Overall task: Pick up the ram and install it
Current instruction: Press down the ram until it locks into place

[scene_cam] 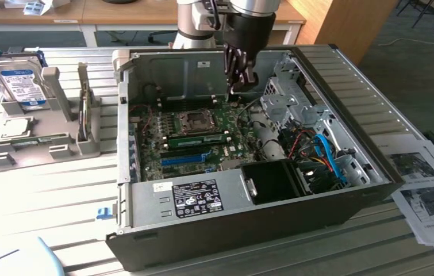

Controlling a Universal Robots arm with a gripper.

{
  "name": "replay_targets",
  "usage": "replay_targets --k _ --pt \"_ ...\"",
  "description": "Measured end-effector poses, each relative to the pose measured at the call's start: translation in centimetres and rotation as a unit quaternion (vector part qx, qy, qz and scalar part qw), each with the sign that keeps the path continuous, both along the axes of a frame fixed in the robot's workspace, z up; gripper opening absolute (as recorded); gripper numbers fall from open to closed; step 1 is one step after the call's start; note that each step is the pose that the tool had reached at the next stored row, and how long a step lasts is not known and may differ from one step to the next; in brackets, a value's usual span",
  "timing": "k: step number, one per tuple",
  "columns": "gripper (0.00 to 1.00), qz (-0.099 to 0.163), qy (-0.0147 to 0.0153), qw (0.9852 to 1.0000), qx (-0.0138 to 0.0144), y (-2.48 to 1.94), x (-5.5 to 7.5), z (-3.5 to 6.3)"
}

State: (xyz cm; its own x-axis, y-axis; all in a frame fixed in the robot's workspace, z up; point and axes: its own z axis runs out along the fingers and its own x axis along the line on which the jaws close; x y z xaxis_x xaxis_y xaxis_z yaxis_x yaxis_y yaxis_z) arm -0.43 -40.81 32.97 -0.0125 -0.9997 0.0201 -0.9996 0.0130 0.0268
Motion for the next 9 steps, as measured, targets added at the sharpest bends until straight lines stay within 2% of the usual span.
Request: replay_targets --k 9 --pt "0.09 0.000 0.0000 1.0000 0.0000 0.00 0.00 -0.68"
